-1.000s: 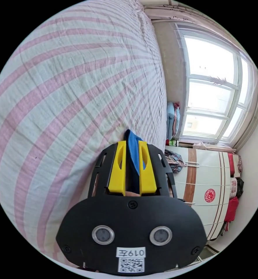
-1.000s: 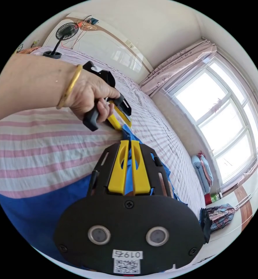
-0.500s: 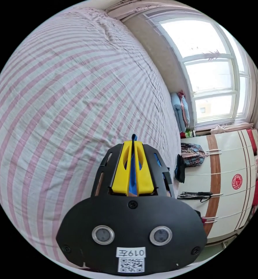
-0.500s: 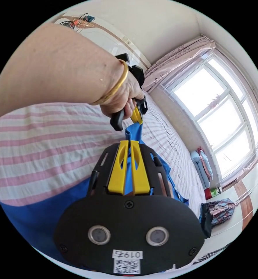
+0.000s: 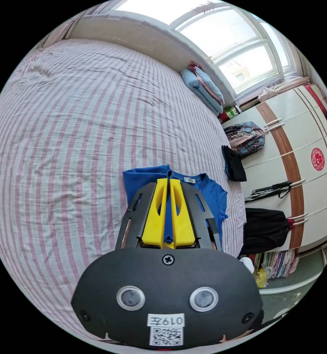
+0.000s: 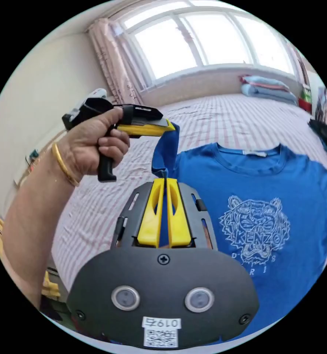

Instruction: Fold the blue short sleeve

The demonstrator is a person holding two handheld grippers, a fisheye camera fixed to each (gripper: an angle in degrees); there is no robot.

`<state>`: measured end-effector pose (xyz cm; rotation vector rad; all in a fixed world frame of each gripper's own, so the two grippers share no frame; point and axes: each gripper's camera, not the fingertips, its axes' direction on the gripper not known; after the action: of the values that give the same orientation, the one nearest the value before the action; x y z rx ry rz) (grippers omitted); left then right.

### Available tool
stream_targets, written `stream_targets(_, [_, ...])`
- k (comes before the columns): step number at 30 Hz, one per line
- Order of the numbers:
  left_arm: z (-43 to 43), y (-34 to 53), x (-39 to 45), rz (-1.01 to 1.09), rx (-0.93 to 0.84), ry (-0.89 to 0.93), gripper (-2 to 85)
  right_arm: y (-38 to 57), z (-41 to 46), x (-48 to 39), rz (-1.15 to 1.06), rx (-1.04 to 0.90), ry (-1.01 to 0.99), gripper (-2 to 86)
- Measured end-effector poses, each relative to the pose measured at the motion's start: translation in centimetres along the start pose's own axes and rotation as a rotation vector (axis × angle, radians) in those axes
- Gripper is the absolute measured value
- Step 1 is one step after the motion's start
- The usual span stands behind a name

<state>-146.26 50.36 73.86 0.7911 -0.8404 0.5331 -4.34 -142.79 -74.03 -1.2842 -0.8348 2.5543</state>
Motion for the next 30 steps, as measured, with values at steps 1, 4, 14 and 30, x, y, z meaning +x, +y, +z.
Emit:
stream_targets(1, [2.0,-0.5,2.1,0.033,-0.037,-0.01,1.2,-0.1,-0.5,2.0,0.119,0.017,-0.057,-0.3])
stream_targets(4, [6.7,-1.3,6.6,0.09,-0.116,-0.056,1.1,0.2,-1.4,4.5,0.259,0.06,-0.078,-0.3])
stream_targets(14, [14.8,-2.4,14.7,0.154,-0.225,-0.098,1.1,0.3,-2.8,7.5,0.384,0.071,-0.031,-0.2])
stream_targets(30, [11.1,-3.0,20.6,0.158,-0.228,0.088,0.9,-2.4,-6.1,8.1,0.376,0.055,0.048,6.3])
